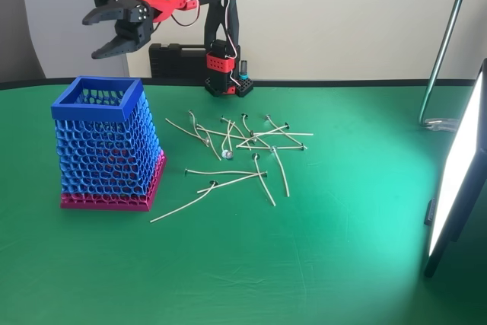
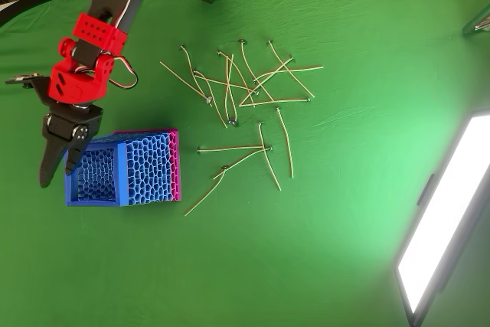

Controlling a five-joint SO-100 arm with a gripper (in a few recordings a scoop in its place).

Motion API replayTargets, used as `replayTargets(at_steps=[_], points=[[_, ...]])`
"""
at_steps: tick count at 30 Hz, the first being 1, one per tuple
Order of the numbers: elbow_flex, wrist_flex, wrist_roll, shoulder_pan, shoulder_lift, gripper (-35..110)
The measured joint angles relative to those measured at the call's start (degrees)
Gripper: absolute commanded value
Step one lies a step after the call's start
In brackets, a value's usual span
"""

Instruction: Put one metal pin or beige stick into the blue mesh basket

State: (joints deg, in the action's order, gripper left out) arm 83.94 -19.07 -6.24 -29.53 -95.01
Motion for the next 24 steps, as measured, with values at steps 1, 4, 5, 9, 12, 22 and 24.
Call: replayTargets(at_steps=[1,4,5,9,12,22,24], points=[[0.0,-0.1,0.0,0.4,-0.1,33],[1.6,-0.5,-0.7,1.9,-1.5,25],[2.5,-0.7,-0.9,2.6,-2.3,22],[7.6,-1.9,-1.2,6.0,-6.6,2],[11.3,-4.0,-1.4,8.5,-10.7,1],[21.5,-7.2,-1.8,17.3,-21.6,1],[23.3,-7.2,-2.3,18.5,-23.3,1]])
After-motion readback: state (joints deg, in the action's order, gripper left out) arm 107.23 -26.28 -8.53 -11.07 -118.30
